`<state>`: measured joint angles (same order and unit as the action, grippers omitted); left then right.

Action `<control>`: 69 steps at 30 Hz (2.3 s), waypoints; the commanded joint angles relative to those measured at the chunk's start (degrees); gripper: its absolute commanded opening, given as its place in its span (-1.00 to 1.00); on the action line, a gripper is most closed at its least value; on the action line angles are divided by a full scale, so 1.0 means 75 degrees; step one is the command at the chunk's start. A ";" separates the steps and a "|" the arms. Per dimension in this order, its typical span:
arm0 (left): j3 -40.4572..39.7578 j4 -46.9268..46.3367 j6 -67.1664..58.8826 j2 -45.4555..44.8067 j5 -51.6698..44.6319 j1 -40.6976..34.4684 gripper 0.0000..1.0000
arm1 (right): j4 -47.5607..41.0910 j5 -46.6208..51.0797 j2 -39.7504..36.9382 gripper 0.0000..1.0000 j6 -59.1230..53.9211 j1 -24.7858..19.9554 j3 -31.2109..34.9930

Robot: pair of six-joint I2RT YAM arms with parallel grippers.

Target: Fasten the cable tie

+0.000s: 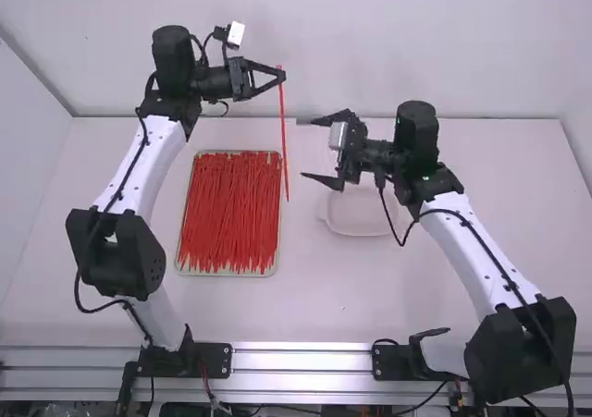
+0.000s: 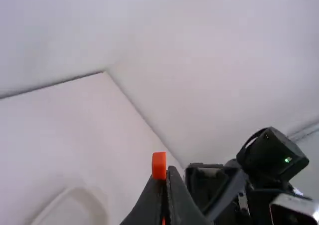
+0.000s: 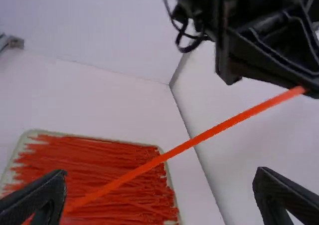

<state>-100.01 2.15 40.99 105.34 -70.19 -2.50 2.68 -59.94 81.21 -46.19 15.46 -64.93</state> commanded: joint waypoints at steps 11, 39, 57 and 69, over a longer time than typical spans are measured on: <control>-0.0227 -0.0434 0.0425 0.0087 -0.1189 -0.0067 -0.95 | -0.0592 -0.0694 0.0032 0.99 -0.6021 -0.0009 0.0420; -0.0210 -0.2489 0.2407 0.0087 -0.0256 -0.0221 -0.96 | -0.0122 -0.3436 0.0029 0.81 -0.8708 0.0224 0.0880; -0.0207 -0.2413 0.2567 0.0085 0.0137 -0.0519 -0.96 | 0.0332 -0.3442 0.0032 -0.01 -0.8615 0.0420 0.0883; -0.0210 -0.2226 0.2684 0.0085 0.0294 -0.0519 -0.96 | 0.0399 -0.3430 0.0032 -0.62 -0.8274 0.0379 0.0883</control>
<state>-100.01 -14.70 60.71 105.65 -67.40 -6.42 5.54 -84.90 81.21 -109.89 18.57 -58.74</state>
